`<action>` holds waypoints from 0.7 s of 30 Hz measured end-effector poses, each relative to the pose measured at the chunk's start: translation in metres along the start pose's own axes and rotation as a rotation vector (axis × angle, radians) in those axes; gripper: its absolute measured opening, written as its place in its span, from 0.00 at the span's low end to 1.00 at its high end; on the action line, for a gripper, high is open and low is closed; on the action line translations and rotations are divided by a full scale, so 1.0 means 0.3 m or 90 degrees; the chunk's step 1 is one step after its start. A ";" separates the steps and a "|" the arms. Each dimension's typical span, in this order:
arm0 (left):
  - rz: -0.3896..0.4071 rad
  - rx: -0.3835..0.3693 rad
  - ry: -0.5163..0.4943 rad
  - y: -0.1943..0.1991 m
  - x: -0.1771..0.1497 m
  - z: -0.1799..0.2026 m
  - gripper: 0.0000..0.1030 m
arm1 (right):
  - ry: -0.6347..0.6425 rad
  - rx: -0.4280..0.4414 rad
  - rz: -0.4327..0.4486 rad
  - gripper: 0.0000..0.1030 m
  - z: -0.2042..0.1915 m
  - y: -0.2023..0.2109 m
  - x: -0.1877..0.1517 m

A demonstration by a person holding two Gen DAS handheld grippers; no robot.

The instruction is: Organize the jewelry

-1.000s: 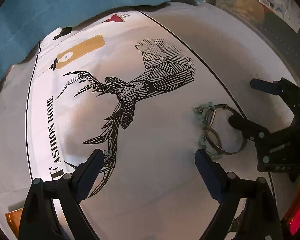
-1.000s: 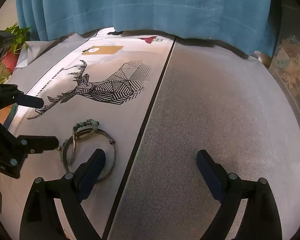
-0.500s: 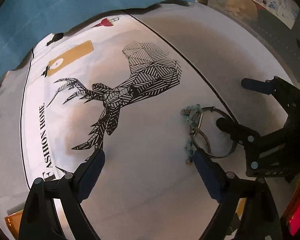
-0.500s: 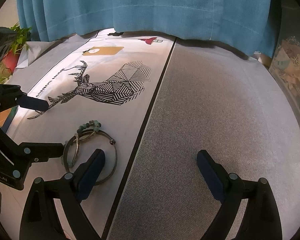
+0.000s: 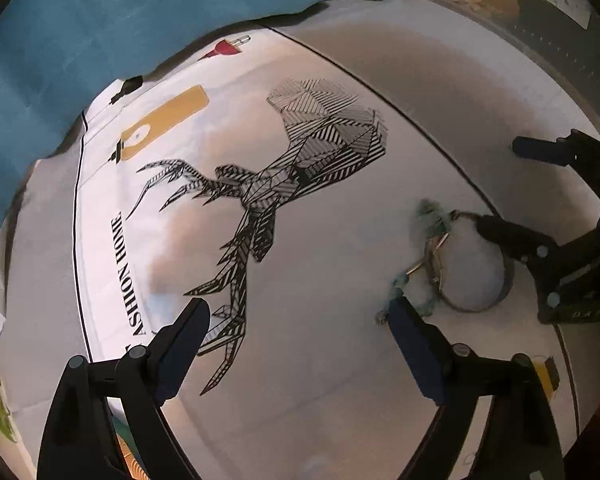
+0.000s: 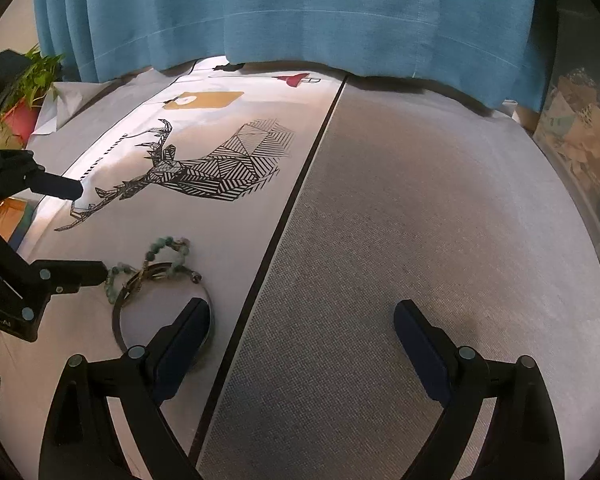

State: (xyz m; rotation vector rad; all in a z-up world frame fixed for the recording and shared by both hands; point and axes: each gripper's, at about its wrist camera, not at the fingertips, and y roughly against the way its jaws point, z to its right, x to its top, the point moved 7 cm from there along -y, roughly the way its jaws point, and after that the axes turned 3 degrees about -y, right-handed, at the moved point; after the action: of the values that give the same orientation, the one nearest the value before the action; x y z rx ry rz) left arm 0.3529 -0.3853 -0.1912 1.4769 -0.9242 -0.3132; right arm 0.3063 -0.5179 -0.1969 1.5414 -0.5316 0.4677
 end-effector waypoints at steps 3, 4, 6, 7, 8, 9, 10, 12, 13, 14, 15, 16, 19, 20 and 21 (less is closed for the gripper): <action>0.010 -0.015 -0.025 0.014 0.007 0.041 0.86 | 0.000 0.000 0.000 0.91 0.000 0.000 -0.002; 0.013 -0.018 -0.036 0.019 0.012 0.052 0.86 | 0.000 0.000 0.000 0.91 0.001 0.000 -0.002; 0.015 -0.020 -0.057 0.025 0.014 0.074 0.86 | 0.000 0.000 0.000 0.91 -0.001 0.000 -0.001; 0.016 -0.018 -0.061 0.026 0.017 0.079 0.86 | 0.000 0.000 0.000 0.91 -0.001 0.000 -0.002; 0.017 -0.019 -0.064 0.025 0.019 0.083 0.85 | 0.000 0.000 0.000 0.91 -0.002 0.000 -0.001; 0.017 -0.021 -0.064 0.021 0.021 0.086 0.85 | 0.000 0.000 0.000 0.91 -0.002 0.000 -0.001; 0.019 -0.025 -0.059 0.017 0.027 0.085 0.85 | 0.000 0.000 0.000 0.91 -0.002 0.000 -0.001; 0.016 -0.039 -0.047 0.010 0.038 0.086 0.76 | -0.001 -0.001 0.000 0.91 -0.002 0.000 -0.001; 0.006 -0.054 -0.050 -0.001 0.039 0.096 0.59 | 0.002 0.002 0.000 0.90 -0.002 0.000 0.000; 0.014 -0.082 -0.048 0.007 0.045 0.110 0.46 | 0.007 0.003 0.000 0.87 -0.006 0.001 0.001; 0.014 -0.106 -0.053 0.012 0.045 0.128 0.19 | 0.012 0.007 0.003 0.84 -0.008 0.005 -0.001; 0.015 -0.120 -0.072 0.019 0.043 0.155 0.04 | 0.023 0.017 0.007 0.71 -0.018 0.011 -0.002; 0.026 -0.109 -0.089 0.026 0.036 0.181 0.03 | 0.080 0.057 0.024 0.07 -0.076 0.041 -0.003; 0.020 -0.128 -0.065 0.026 0.036 0.170 0.03 | 0.090 0.049 0.021 0.03 -0.087 0.042 -0.004; 0.021 -0.125 -0.045 0.029 0.037 0.149 0.03 | 0.096 0.040 0.020 0.03 -0.090 0.043 -0.005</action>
State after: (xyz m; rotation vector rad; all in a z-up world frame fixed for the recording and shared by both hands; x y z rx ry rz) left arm 0.3260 -0.4234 -0.1866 1.2750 -0.9461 -0.4223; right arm 0.2982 -0.4910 -0.1865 1.5455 -0.4284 0.6242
